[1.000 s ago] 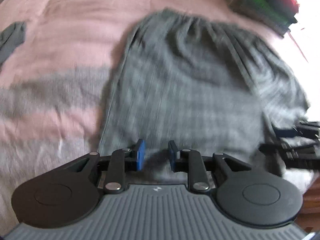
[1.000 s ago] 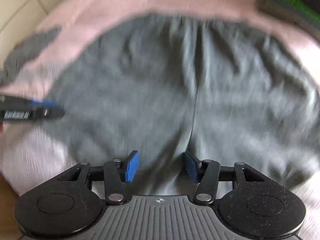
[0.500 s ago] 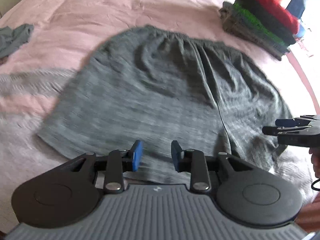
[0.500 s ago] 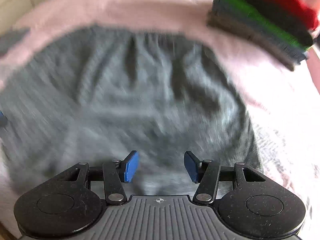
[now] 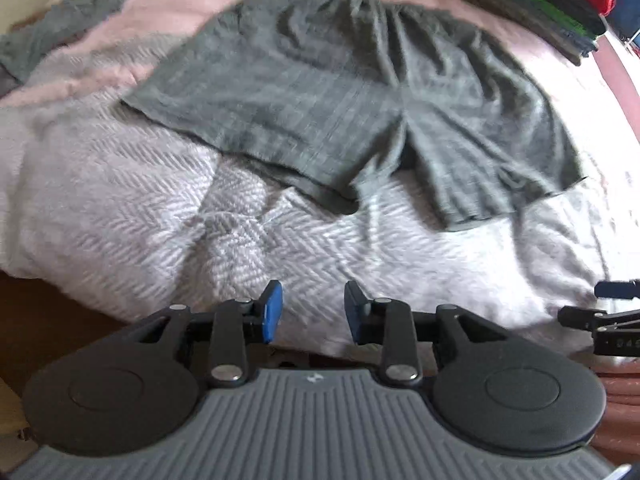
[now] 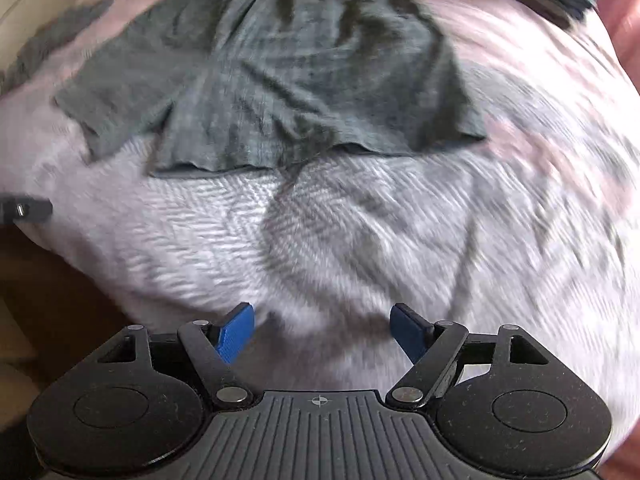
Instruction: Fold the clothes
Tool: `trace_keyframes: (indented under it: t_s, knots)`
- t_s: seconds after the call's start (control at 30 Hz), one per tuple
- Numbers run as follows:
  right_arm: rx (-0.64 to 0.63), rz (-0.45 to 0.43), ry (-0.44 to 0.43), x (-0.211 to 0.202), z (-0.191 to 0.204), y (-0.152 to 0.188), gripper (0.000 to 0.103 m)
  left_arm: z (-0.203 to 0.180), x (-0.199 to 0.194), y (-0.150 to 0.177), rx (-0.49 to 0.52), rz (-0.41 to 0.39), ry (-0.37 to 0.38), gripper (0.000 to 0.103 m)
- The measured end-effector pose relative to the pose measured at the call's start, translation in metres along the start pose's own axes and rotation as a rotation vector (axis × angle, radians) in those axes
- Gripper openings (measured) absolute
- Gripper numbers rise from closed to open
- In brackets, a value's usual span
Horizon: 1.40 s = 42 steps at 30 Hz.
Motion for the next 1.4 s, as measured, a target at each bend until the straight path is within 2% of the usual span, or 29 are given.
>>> trace_keyframes:
  t_s: [0.07,0.1,0.17,0.23,0.33,0.43,0.77,0.9,1.4]
  knots:
    - [0.014,-0.02,-0.021,-0.026,-0.001,0.001,0.081,-0.007,-0.027,0.002,-0.014,-0.039,0.001,0.037]
    - [0.021,-0.029,-0.031,-0.039,-0.002,0.002,0.089,-0.01,-0.041,0.002,-0.022,-0.058,0.001,0.039]
    - [0.034,-0.049,-0.052,-0.064,-0.003,0.003,0.096,-0.017,-0.068,0.004,-0.036,-0.097,0.002,0.045]
    - [0.048,-0.069,-0.072,-0.09,-0.004,0.004,0.096,-0.024,-0.095,0.005,-0.05,-0.134,0.0,0.049]
    - [0.04,-0.128,-0.051,-0.131,0.002,-0.003,0.102,-0.032,-0.124,0.006,-0.068,-0.162,-0.037,0.055]
    - [0.014,-0.157,-0.033,-0.15,0.011,-0.005,0.102,-0.04,-0.141,0.011,-0.072,-0.171,-0.072,0.057]
    - [0.057,-0.06,-0.061,-0.14,0.017,0.026,0.102,-0.057,-0.16,0.031,-0.04,-0.183,-0.111,0.057]
    - [0.042,-0.073,-0.04,-0.146,0.023,0.029,0.102,-0.06,-0.165,0.035,-0.016,-0.192,-0.118,0.061]
    - [-0.03,-0.06,-0.031,-0.148,0.049,0.04,0.102,-0.061,-0.167,0.05,0.004,-0.182,-0.124,0.062]
Point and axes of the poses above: each gripper's, at about its wrist camera, not at the fingertips, and x roughly the way its jaws point, z to its left, y to its underside, the point moved 5 cm from there along x, roughly the way its jaws point, and after that the axes turned 11 degrees about z, right-handed, at the moved point
